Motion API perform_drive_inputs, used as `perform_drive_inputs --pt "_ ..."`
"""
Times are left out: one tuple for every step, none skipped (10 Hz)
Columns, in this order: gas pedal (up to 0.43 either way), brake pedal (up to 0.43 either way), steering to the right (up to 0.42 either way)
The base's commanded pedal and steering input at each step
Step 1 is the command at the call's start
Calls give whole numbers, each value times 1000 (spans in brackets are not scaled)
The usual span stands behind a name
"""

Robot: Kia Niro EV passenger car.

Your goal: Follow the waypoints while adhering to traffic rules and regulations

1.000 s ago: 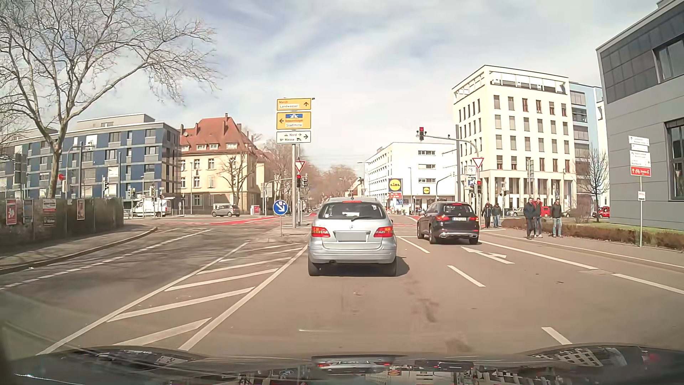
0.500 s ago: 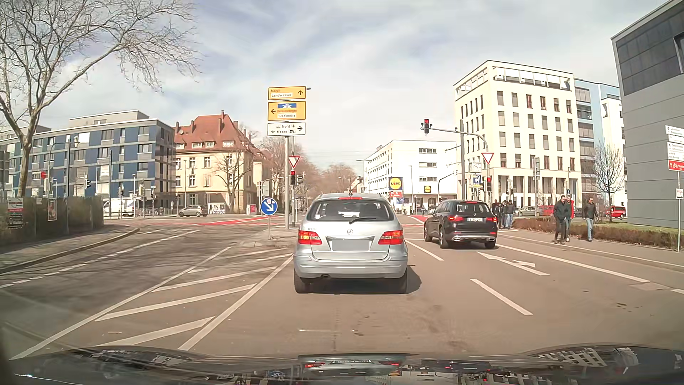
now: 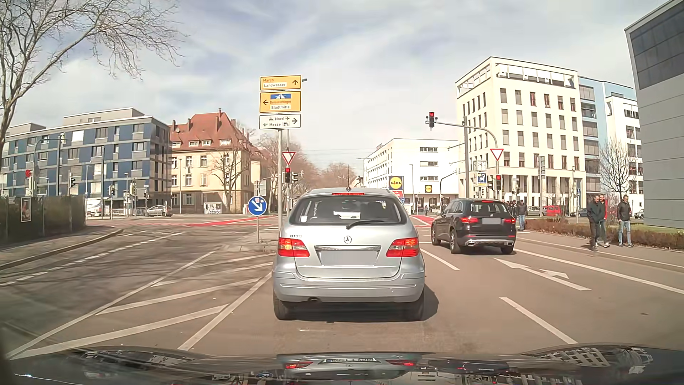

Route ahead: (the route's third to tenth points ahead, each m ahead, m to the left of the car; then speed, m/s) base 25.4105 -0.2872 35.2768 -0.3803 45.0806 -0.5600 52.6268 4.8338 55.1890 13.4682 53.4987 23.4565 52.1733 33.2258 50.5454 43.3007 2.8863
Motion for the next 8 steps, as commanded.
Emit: perform_drive_inputs --pt "0 305 6" --pt "0 317 6" --pt "0 323 6" --pt "0 329 6" --pt "0 329 6" --pt "0 323 6" --pt "0 323 6" --pt "0 311 6"
